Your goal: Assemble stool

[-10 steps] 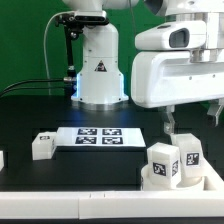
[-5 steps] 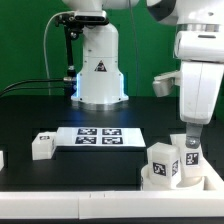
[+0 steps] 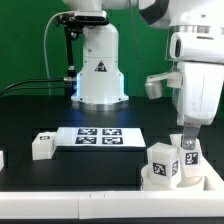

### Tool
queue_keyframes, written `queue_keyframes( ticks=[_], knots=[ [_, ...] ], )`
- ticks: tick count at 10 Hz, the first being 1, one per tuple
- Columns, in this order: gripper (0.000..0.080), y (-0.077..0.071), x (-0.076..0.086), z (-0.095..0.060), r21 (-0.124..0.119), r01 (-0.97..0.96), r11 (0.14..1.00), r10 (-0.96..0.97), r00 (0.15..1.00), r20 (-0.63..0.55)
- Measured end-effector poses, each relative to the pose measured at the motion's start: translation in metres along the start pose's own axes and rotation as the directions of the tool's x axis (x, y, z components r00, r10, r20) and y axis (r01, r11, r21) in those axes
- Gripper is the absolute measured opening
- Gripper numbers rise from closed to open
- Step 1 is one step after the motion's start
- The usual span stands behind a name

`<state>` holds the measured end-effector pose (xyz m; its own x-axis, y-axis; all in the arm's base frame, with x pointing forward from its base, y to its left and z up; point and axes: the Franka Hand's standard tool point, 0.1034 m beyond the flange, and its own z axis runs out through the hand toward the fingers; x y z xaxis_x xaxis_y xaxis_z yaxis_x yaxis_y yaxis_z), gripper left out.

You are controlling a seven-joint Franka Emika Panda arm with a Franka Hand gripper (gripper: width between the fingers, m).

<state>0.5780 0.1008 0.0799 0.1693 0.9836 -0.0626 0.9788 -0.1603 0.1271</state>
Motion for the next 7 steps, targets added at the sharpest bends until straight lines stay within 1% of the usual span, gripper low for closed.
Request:
queue_keyframes(
  ticks=[1, 3, 4, 5, 6, 7],
  knots=[
    [0.0649, 0.002, 0.003, 0.004, -0.004, 0.036, 0.999, -0.035, 0.999, 0.012],
    [0.0649, 0.002, 0.016, 0.012, -0.009, -0.028, 1.000, 0.028, 1.000, 0.014],
    [0.0535, 0.003, 0.013, 0.011, -0.010, -0.029, 1.000, 0.029, 0.999, 0.014],
    [0.0399, 0.004, 0.011, 0.012, -0.009, -0.045, 0.999, 0.045, 0.999, 0.015],
    [0.0399, 0.003, 0.011, 0.012, -0.009, -0.056, 0.998, 0.056, 0.998, 0.015],
    [0.0334, 0.003, 0.011, 0.012, -0.009, -0.089, 0.996, 0.089, 0.996, 0.015]
  ],
)
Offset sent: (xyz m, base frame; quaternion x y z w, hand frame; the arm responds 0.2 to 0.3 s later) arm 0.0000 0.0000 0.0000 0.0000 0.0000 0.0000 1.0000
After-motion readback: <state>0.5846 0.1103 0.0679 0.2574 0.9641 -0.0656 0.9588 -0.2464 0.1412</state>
